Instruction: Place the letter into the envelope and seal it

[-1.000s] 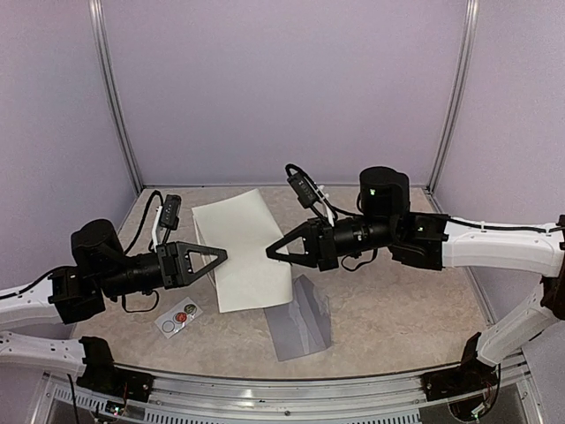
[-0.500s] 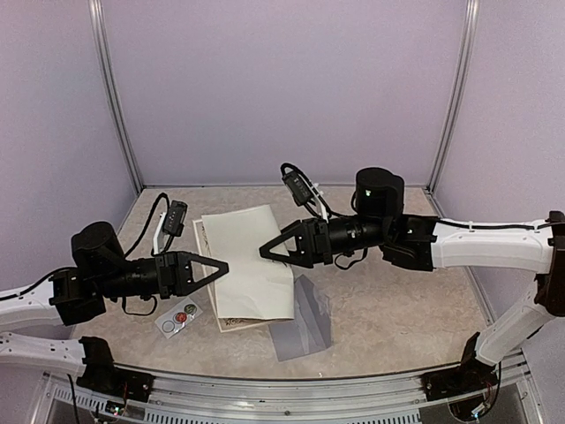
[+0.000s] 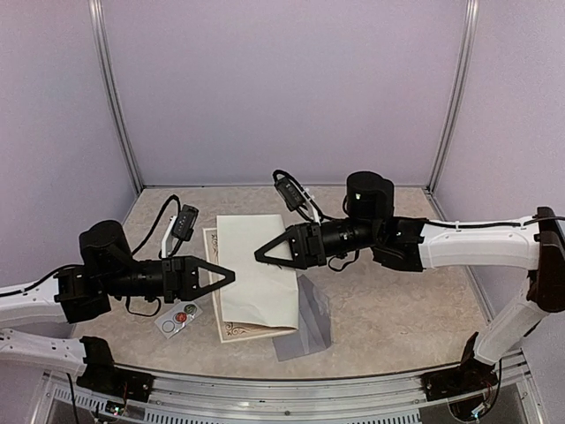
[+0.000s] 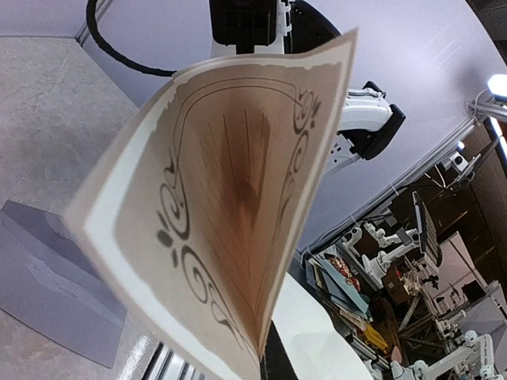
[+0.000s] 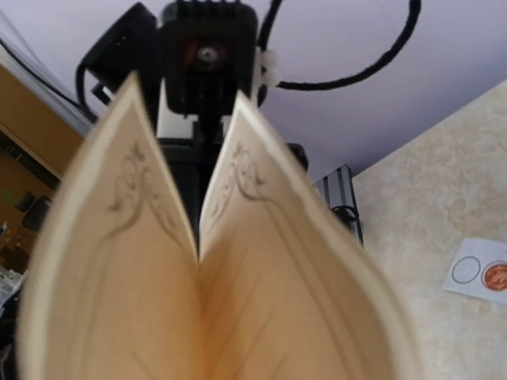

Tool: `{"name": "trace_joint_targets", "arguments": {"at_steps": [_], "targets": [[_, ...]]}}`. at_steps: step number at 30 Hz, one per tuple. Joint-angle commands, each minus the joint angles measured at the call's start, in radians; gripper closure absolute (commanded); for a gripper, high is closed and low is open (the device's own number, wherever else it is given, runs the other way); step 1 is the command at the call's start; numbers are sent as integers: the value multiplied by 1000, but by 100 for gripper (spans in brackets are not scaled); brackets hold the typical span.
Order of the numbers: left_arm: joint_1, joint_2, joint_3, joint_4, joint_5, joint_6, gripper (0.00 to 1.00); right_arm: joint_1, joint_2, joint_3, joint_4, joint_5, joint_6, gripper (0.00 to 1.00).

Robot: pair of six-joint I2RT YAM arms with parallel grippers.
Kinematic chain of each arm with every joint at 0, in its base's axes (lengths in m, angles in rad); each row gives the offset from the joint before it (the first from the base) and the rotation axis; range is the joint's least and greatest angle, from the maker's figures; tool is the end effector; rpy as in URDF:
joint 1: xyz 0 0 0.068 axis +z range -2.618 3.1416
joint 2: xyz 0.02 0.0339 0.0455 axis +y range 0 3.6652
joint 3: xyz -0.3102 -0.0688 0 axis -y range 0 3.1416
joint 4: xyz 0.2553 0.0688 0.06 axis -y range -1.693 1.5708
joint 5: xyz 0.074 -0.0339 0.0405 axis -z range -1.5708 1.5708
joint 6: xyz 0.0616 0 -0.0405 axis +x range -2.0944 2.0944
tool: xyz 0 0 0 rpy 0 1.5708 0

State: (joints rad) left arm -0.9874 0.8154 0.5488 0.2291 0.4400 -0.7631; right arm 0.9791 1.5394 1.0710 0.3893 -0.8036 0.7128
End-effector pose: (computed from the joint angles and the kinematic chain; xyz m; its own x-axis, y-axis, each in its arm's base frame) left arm 0.0878 -0.1806 0.3251 -0.6989 -0.0763 -0.7112 0.7009 0.1251 -0.7022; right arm 0.1760 0.3414 0.3526 -0.6718 -0.1859 -0.7170 -0.7098 -0.1148 0.6949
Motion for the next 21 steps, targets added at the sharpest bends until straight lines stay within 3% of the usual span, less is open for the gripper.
{"name": "trace_joint_targets", "arguments": {"at_steps": [1, 11, 21], "targets": [[-4, 31, 42, -9, 12, 20, 100, 21, 17, 42, -6, 24, 6, 65], [-4, 64, 45, -20, -33, 18, 91, 54, 83, 100, -142, 98, -28, 80], [-1, 74, 45, -36, -23, 24, 92, 66, 95, 104, -140, 10, -65, 78]]}}
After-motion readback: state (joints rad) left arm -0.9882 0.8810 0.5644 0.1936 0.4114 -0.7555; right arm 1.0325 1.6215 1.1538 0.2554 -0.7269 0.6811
